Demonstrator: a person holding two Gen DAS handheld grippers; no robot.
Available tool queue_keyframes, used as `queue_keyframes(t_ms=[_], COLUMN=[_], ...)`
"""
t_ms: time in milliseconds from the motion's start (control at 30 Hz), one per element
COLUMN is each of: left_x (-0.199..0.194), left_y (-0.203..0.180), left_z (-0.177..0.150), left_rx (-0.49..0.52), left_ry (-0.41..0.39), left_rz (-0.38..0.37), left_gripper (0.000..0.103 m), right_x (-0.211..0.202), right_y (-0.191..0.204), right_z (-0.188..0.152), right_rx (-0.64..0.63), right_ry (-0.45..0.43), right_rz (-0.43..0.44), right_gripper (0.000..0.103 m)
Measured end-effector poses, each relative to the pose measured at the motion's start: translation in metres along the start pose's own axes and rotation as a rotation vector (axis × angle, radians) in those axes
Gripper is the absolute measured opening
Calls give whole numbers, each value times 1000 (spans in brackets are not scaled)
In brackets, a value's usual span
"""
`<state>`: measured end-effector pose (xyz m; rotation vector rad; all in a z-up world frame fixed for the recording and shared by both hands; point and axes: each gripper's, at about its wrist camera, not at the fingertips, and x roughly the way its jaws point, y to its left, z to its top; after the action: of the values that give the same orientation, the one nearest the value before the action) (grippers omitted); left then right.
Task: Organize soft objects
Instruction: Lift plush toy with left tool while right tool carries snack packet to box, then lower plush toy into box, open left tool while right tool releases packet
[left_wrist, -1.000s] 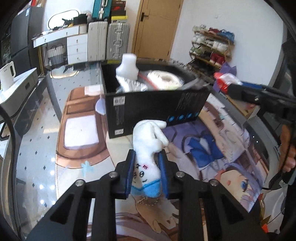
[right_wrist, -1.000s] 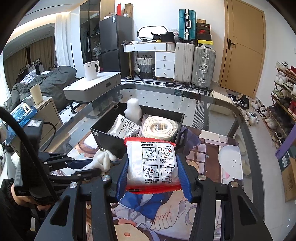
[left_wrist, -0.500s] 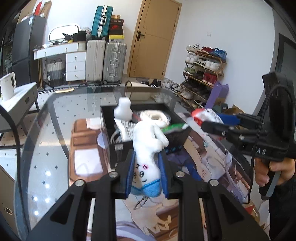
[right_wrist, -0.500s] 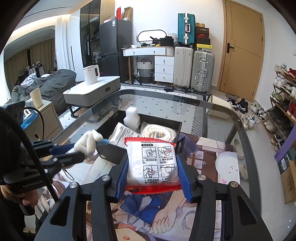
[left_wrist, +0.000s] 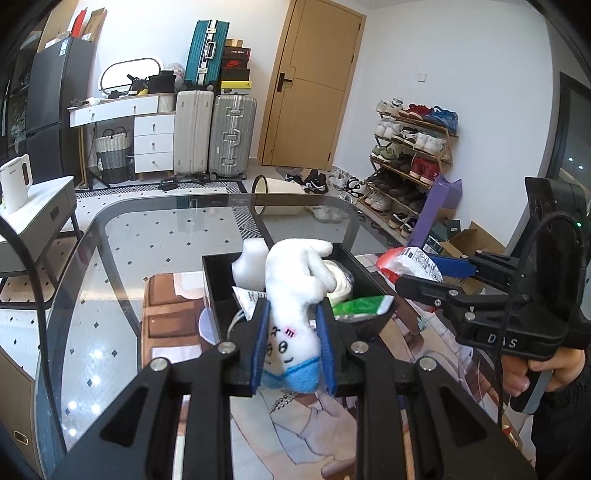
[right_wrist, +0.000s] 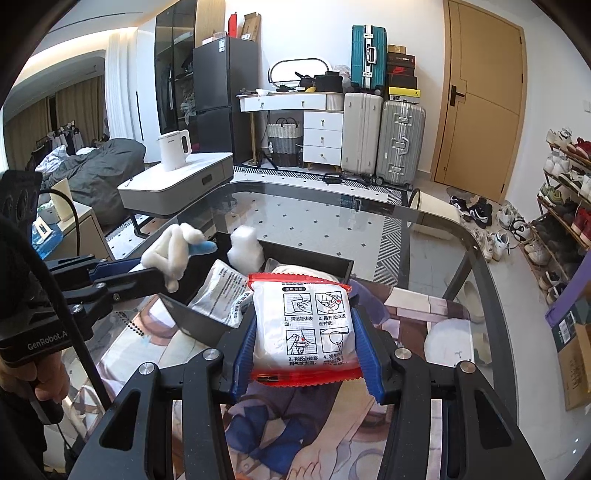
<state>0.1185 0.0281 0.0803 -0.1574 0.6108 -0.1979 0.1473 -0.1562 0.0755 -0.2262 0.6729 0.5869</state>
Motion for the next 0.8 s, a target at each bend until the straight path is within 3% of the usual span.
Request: queue_keyframes(t_ms=[533,800], left_x=[54,77], left_y=[-7,-8], left_z=[11,12], left_rx=[90,87], left_ry=[84,113], left_rz=[0,47], left_gripper=[23,23], right_x=[50,80], right_y=[-6,-7], right_z=[22,27], right_rx=[-14,-3], right_ry=[46,83], right_rz=[13,12], right_gripper=[50,49])
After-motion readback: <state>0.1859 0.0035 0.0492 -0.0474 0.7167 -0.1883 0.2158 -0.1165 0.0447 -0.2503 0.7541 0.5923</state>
